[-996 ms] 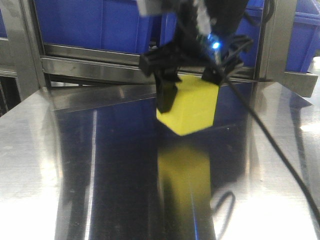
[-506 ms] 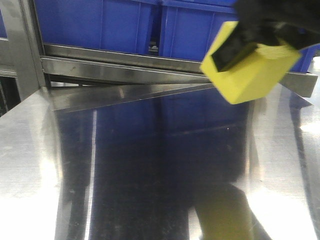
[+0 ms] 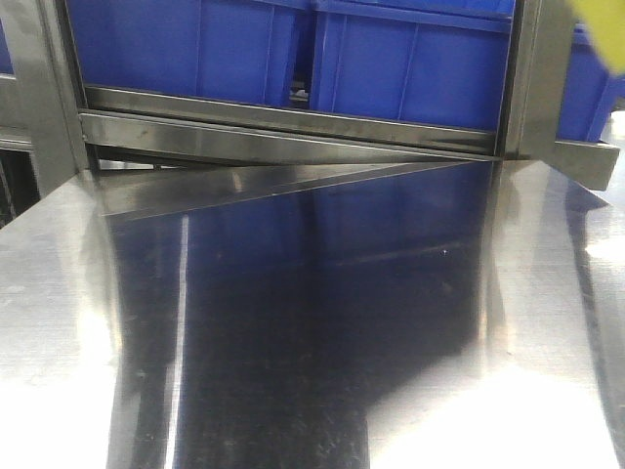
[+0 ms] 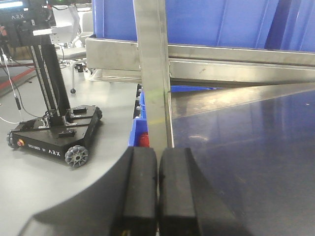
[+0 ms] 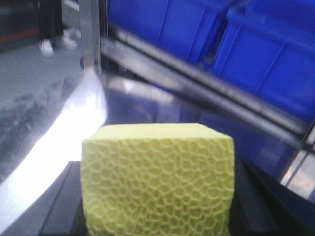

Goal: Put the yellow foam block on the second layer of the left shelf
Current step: 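Raise the held cube with the right gripper out of view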

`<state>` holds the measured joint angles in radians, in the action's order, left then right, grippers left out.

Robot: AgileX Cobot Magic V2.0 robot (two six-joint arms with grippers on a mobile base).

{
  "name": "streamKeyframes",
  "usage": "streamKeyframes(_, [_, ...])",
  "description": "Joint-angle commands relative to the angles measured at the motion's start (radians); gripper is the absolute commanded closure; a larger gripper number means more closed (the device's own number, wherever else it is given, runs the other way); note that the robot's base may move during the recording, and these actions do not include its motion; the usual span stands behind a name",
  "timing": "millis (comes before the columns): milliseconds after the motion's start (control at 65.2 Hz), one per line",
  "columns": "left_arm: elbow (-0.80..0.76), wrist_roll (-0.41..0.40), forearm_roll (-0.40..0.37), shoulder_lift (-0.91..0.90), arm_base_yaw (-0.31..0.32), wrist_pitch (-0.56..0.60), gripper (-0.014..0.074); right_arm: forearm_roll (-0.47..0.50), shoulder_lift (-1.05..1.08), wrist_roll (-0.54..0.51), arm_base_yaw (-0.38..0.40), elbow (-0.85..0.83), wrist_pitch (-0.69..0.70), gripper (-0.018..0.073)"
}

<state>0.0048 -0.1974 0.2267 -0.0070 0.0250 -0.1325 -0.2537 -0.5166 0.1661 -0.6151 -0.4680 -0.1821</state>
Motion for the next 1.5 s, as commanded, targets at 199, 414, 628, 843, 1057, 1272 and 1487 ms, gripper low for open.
streamKeyframes(199, [0.026, -0.004, 0.001, -0.015, 0.007, 0.086, 0.0460, -0.044, 0.122, -0.007, 0.004, -0.030, 0.103, 0.0251])
streamKeyframes(414, [0.026, -0.004, 0.001, -0.015, 0.007, 0.086, 0.0460, -0.044, 0.122, -0.007, 0.004, -0.030, 0.095, 0.0251])
streamKeyframes(628, [0.026, -0.004, 0.001, -0.015, 0.007, 0.086, 0.0460, -0.044, 0.122, -0.007, 0.004, -0.030, 0.094, 0.0251])
streamKeyframes(843, [0.026, -0.004, 0.001, -0.015, 0.007, 0.086, 0.0460, -0.044, 0.122, -0.007, 0.004, -0.030, 0.094, 0.0251])
streamKeyframes(1057, [0.026, -0.004, 0.001, -0.015, 0.007, 0.086, 0.0460, -0.044, 0.120, -0.007, 0.004, -0.030, 0.094, 0.0251])
streamKeyframes(1272, [0.026, -0.004, 0.001, -0.015, 0.007, 0.086, 0.0459, -0.044, 0.119, -0.007, 0.004, -0.030, 0.093, 0.0251])
streamKeyframes(1487, [0.026, -0.004, 0.001, -0.015, 0.007, 0.086, 0.0460, -0.044, 0.119, -0.007, 0.004, -0.030, 0.093, 0.0251])
